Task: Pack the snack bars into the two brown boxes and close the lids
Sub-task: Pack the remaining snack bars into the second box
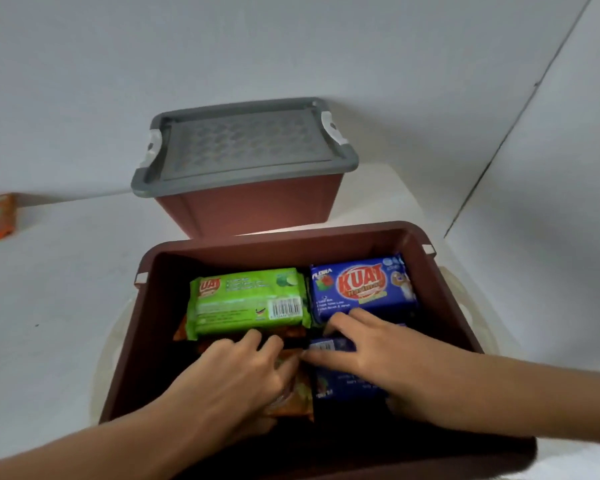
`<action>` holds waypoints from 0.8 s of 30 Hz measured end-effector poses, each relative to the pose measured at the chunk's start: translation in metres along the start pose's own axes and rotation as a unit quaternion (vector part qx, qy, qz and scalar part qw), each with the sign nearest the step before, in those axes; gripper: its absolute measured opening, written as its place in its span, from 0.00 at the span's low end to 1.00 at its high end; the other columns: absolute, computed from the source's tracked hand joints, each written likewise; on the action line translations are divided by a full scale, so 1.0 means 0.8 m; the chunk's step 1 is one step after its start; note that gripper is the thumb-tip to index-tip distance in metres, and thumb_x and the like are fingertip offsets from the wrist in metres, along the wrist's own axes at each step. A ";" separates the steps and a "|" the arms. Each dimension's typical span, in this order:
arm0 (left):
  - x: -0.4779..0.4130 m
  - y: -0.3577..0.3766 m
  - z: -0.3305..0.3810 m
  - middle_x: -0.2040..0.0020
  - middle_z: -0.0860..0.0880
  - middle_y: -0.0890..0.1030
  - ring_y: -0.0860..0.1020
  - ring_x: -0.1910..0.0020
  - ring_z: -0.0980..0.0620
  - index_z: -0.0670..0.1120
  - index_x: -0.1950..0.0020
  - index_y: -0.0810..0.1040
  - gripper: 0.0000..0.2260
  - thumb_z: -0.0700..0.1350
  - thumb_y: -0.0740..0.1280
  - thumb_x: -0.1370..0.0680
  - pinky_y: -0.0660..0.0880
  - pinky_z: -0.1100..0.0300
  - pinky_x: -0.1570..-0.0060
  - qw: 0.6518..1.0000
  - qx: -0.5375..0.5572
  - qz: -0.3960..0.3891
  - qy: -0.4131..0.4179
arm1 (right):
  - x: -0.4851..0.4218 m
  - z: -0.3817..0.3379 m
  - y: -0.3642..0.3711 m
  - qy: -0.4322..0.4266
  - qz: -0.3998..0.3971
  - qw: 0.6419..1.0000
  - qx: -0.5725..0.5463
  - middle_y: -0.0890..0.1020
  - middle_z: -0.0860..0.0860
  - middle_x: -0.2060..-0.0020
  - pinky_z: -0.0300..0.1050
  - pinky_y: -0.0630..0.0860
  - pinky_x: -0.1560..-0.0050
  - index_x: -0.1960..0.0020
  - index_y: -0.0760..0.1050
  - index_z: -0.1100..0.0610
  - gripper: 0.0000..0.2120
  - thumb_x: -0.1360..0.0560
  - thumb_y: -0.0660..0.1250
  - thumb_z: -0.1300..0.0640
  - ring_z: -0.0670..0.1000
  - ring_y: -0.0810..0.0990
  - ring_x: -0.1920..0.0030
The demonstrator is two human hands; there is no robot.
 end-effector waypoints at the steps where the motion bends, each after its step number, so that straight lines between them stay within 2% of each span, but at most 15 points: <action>1: -0.001 0.003 0.003 0.72 0.50 0.77 0.73 0.79 0.52 0.49 0.57 0.84 0.31 0.61 0.76 0.57 0.65 0.68 0.86 1.000 -0.007 -0.002 -0.003 | -0.003 0.001 0.009 -0.003 0.075 0.997 0.018 0.72 0.55 0.43 0.45 0.79 0.58 0.32 0.65 0.47 0.41 0.42 0.75 0.60 0.54 0.72 0.46; 2: -0.001 0.006 0.005 0.72 0.50 0.77 0.73 0.79 0.52 0.48 0.57 0.84 0.31 0.61 0.76 0.56 0.64 0.68 0.86 1.000 -0.010 -0.005 -0.006 | -0.004 0.000 0.020 -0.009 0.145 0.989 0.018 0.78 0.54 0.51 0.43 0.80 0.66 0.40 0.74 0.48 0.31 0.42 0.73 0.57 0.53 0.78 0.54; 3: 0.000 0.007 0.007 0.71 0.50 0.78 0.73 0.79 0.53 0.48 0.57 0.84 0.31 0.61 0.76 0.55 0.64 0.68 0.85 1.000 -0.012 -0.002 -0.009 | -0.005 -0.001 0.026 -0.013 0.179 0.984 0.018 0.81 0.53 0.58 0.41 0.79 0.71 0.47 0.79 0.48 0.20 0.39 0.66 0.56 0.52 0.81 0.60; 4: 0.000 0.006 0.008 0.71 0.50 0.78 0.73 0.79 0.53 0.47 0.57 0.84 0.30 0.61 0.76 0.55 0.64 0.68 0.85 1.000 -0.016 0.000 -0.013 | -0.005 -0.002 0.030 -0.007 0.187 0.982 0.030 0.82 0.52 0.61 0.41 0.78 0.74 0.51 0.82 0.48 0.19 0.37 0.58 0.55 0.51 0.82 0.63; 6: 0.001 0.005 0.009 0.70 0.50 0.78 0.73 0.78 0.54 0.46 0.58 0.84 0.31 0.61 0.77 0.56 0.64 0.69 0.85 1.000 -0.023 0.003 -0.016 | -0.007 -0.004 0.033 0.001 0.200 0.979 0.044 0.83 0.49 0.63 0.38 0.76 0.76 0.55 0.83 0.47 0.22 0.37 0.52 0.56 0.50 0.80 0.62; 8: 0.000 0.004 0.006 0.70 0.51 0.78 0.73 0.79 0.54 0.47 0.58 0.84 0.33 0.62 0.78 0.58 0.62 0.69 0.85 1.000 -0.024 -0.002 -0.020 | -0.003 -0.006 0.025 0.002 0.220 0.974 0.052 0.83 0.49 0.63 0.36 0.74 0.78 0.55 0.83 0.46 0.20 0.37 0.56 0.55 0.49 0.80 0.61; 10: 0.001 0.002 0.005 0.70 0.51 0.78 0.72 0.80 0.54 0.46 0.59 0.84 0.34 0.63 0.78 0.59 0.61 0.69 0.85 1.000 -0.022 -0.012 -0.018 | 0.000 -0.007 0.020 -0.014 0.228 0.972 0.061 0.82 0.51 0.62 0.37 0.74 0.80 0.55 0.84 0.47 0.15 0.42 0.70 0.55 0.50 0.82 0.63; 12: 0.001 0.002 0.005 0.70 0.51 0.78 0.72 0.80 0.55 0.46 0.59 0.84 0.34 0.63 0.78 0.59 0.60 0.70 0.85 0.999 -0.021 -0.024 -0.026 | 0.000 -0.009 0.018 -0.013 0.229 0.972 0.059 0.79 0.54 0.58 0.38 0.74 0.81 0.56 0.84 0.49 0.20 0.48 0.75 0.57 0.53 0.79 0.58; 14: 0.000 -0.006 0.007 0.70 0.50 0.78 0.72 0.81 0.54 0.46 0.60 0.84 0.33 0.63 0.78 0.58 0.56 0.69 0.83 0.999 -0.027 -0.030 -0.033 | -0.002 -0.010 0.019 -0.018 0.243 0.967 0.074 0.75 0.53 0.58 0.35 0.70 0.82 0.57 0.84 0.49 0.18 0.46 0.69 0.56 0.52 0.69 0.57; 17: -0.006 -0.010 0.008 0.63 0.46 0.79 0.76 0.77 0.51 0.44 0.55 0.81 0.31 0.60 0.79 0.51 0.53 0.66 0.77 0.996 -0.021 -0.068 -0.045 | -0.004 -0.011 0.022 -0.023 0.244 0.967 0.071 0.81 0.50 0.64 0.33 0.66 0.85 0.59 0.84 0.49 0.17 0.47 0.68 0.56 0.50 0.65 0.59; 19: -0.007 -0.012 0.012 0.71 0.49 0.77 0.71 0.83 0.53 0.45 0.65 0.80 0.30 0.59 0.78 0.60 0.40 0.67 0.74 0.996 -0.018 -0.057 -0.070 | -0.006 -0.013 0.023 -0.037 0.251 0.964 0.084 0.82 0.49 0.64 0.33 0.66 0.85 0.60 0.84 0.49 0.13 0.44 0.71 0.56 0.50 0.65 0.59; 20: -0.008 -0.012 0.015 0.75 0.49 0.75 0.68 0.85 0.54 0.46 0.69 0.79 0.30 0.59 0.77 0.64 0.36 0.66 0.70 0.996 -0.012 -0.046 -0.069 | -0.008 -0.013 0.024 -0.042 0.256 0.962 0.084 0.82 0.48 0.64 0.32 0.65 0.85 0.60 0.84 0.49 0.10 0.40 0.68 0.54 0.49 0.65 0.59; 22: -0.007 -0.001 0.016 0.76 0.49 0.74 0.67 0.85 0.55 0.46 0.70 0.78 0.29 0.60 0.77 0.64 0.36 0.66 0.70 0.998 -0.009 -0.015 -0.061 | -0.009 -0.013 0.023 -0.049 0.259 0.962 0.076 0.81 0.49 0.63 0.32 0.64 0.85 0.61 0.84 0.48 0.15 0.36 0.58 0.54 0.49 0.66 0.58; 23: -0.006 -0.003 0.015 0.75 0.49 0.74 0.68 0.84 0.55 0.46 0.70 0.79 0.28 0.60 0.77 0.62 0.39 0.68 0.75 0.998 -0.015 -0.017 -0.057 | -0.008 -0.013 0.019 -0.045 0.252 0.964 0.072 0.79 0.49 0.61 0.33 0.65 0.86 0.61 0.83 0.47 0.14 0.36 0.59 0.52 0.49 0.68 0.58; 24: -0.006 -0.003 0.014 0.75 0.50 0.75 0.70 0.83 0.55 0.46 0.70 0.79 0.26 0.60 0.78 0.60 0.45 0.69 0.80 0.998 -0.017 -0.025 -0.053 | -0.007 -0.014 0.018 -0.051 0.250 0.964 0.078 0.78 0.49 0.60 0.34 0.65 0.86 0.59 0.83 0.47 0.10 0.38 0.65 0.51 0.49 0.72 0.58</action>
Point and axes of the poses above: each hand's wrist, its own x-axis away from the middle knuckle, its own y-axis out of the palm, z = x × y, the point moved 3 cm from there along -x, towards the middle knuckle
